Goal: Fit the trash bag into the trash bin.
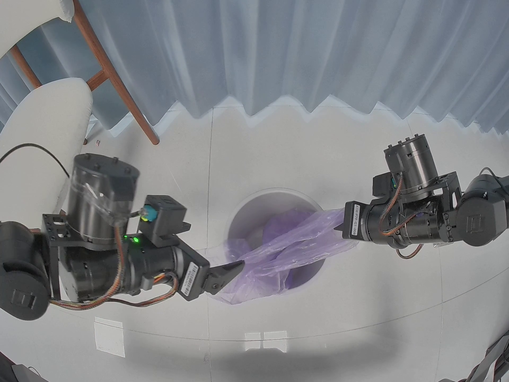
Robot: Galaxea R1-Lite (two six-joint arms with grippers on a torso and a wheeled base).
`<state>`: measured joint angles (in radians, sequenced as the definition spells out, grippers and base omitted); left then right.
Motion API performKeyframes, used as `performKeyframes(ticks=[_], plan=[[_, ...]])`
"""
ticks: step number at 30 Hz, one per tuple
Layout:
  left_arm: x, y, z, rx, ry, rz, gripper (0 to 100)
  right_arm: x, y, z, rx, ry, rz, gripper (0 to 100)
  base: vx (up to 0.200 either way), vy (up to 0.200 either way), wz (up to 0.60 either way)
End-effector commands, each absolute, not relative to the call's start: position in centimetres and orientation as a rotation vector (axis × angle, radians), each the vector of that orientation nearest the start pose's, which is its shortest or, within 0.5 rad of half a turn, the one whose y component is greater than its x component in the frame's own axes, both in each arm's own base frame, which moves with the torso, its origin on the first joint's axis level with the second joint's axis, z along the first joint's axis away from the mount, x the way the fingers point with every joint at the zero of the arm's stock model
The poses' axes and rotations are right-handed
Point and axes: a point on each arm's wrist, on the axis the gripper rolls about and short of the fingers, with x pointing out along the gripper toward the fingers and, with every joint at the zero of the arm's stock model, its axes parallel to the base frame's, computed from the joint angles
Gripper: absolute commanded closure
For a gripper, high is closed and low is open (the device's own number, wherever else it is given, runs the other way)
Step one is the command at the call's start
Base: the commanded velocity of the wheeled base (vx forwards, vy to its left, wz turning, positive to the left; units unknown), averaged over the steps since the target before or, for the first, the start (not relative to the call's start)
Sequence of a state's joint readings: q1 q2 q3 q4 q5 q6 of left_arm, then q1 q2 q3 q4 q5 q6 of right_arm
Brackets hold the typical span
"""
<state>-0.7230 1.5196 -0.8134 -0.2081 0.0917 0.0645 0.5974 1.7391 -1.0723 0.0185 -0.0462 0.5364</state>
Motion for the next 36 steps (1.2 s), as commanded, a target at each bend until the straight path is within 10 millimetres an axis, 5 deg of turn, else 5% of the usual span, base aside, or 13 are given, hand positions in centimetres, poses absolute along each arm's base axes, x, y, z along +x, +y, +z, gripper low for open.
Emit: performKeyframes(ticks=[1,13,23,36], plan=[[18.2,-13.0,19.4,0.225,0.448,-0.639,0,26.3,16.4,17.7,0.291,0.782,0.340,100,0.000,0.000,0.00],[16.5,-12.0,15.8,0.276,0.549,-0.873,0,26.7,16.4,17.6,0.295,0.788,0.344,100,0.000,0.000,0.00],[20.9,-10.3,14.1,0.323,0.482,-0.948,0,26.9,16.8,17.5,0.292,0.789,0.350,100,0.000,0.000,0.00],[24.5,-11.9,12.4,0.290,0.488,-1.064,0,27.2,16.7,18.0,0.306,0.771,0.342,100,0.000,0.000,0.00]])
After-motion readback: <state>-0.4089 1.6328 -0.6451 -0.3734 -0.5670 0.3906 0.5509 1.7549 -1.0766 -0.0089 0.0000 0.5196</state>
